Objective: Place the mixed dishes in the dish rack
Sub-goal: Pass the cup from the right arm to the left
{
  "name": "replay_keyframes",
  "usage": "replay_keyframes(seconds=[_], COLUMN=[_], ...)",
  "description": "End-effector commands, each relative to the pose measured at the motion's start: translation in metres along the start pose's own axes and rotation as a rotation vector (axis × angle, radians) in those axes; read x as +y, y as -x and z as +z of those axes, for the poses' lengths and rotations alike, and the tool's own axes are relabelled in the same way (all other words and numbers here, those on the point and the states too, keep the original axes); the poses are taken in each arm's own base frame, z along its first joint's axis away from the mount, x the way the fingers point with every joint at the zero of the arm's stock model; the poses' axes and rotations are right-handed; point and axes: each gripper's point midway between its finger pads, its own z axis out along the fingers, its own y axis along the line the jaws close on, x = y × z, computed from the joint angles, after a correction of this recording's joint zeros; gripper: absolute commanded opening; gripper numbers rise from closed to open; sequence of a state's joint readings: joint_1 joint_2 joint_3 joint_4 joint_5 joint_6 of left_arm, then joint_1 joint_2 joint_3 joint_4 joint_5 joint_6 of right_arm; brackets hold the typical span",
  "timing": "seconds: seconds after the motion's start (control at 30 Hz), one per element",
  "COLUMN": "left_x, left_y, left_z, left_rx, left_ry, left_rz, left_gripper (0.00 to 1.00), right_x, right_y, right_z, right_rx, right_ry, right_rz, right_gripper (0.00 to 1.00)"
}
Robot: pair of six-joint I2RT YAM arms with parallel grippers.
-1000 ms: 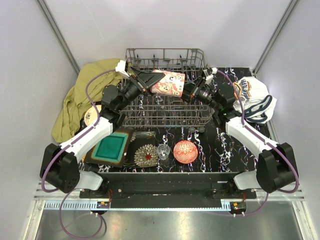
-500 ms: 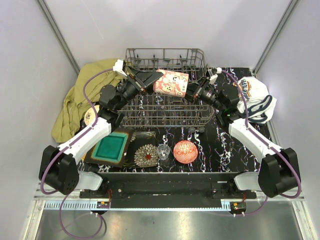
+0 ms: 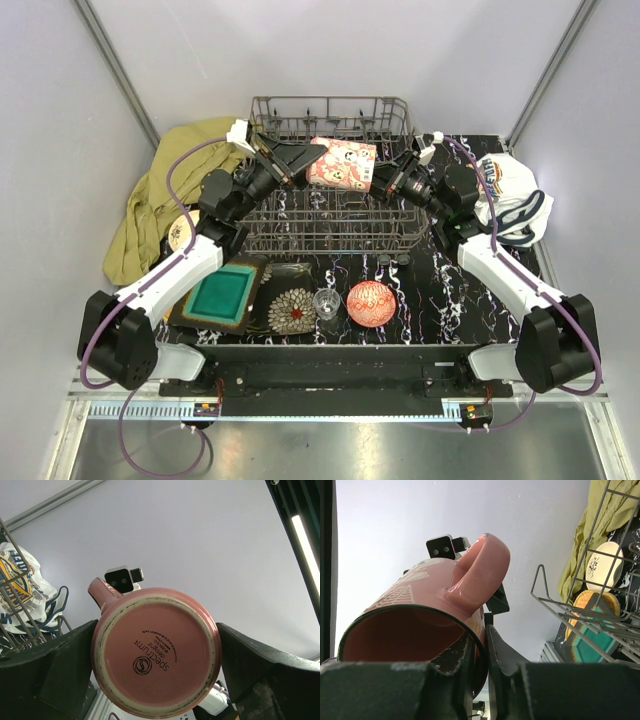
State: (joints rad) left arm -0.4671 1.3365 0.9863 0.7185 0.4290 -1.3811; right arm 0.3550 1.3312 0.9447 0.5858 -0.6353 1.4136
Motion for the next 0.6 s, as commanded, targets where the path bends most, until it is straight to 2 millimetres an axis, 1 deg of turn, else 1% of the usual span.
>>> replay_keyframes(seconds=[0.0,0.17,0.57], left_x=[-0.0295,-0.0309,-0.0285], left_y=[-0.0139,-0.0196,-0.0220], left_z=[0.0021,0.0058,0.0064], left_rx=[0.037,0.047,0.049], left_ry=[-0.097,-0.111,-0.107], left_rz=[0.031,0.020,0.013], left_gripper=[0.99,0.99,0.99], right_x=[0.0549,0.0533,0.0510], right_y=[0.0123,0.0114,0.0114], right_z=[0.0019,0.0028,0.0034], right_rx=[-0.032,-0.022,-0.019], right_ry=[0.156,0.164,0.164], right_rz=[-0.087,-0.074,-0.068], right_gripper=[0.00,0.00,0.00])
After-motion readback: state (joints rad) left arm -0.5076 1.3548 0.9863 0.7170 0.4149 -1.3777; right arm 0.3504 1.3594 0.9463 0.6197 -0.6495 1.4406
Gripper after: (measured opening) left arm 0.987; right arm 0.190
